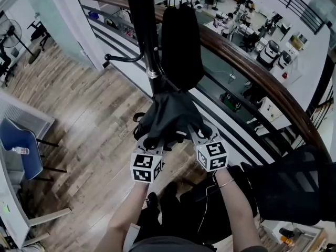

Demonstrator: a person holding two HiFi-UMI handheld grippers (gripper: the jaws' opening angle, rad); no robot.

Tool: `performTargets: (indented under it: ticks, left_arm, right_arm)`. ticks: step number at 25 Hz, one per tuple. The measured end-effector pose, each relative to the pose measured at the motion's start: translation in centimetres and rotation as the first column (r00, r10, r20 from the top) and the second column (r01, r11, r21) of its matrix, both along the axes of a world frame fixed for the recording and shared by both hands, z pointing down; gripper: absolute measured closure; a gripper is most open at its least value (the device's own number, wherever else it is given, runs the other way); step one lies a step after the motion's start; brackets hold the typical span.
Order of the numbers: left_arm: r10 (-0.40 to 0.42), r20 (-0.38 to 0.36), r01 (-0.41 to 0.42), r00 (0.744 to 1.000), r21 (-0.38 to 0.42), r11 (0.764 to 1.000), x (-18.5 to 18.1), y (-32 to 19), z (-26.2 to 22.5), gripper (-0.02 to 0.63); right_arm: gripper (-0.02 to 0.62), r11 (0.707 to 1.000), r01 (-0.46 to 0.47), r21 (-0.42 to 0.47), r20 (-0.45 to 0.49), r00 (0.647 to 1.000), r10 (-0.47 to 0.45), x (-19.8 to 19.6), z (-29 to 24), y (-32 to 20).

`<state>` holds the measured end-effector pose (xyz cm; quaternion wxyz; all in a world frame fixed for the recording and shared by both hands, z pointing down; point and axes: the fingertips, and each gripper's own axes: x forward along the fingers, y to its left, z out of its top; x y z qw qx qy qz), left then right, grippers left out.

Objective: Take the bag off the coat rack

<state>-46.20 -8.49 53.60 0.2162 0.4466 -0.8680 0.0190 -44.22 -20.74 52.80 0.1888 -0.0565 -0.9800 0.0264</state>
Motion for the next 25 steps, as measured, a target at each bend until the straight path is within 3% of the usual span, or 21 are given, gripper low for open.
performTargets:
  ticks: [11,25]
  left_arm:
    - [0.045,0.020,-0.045,0.999,-0.002,0.999,1.8,1.3,-2.3,0.577]
    - [0.076,0.039,-0.077,0.996,0.035,0.996,5.4,3.6,-5.7,0.578]
  right_arm:
    - [0.545,0.998,-0.030,0.057,0.047,0.999,0.027,2.9,-2.8,2.7]
    - [0.560,0.994,-0.096,0.052,0.096,0.991,0.090,7.7,-6.4,5.7]
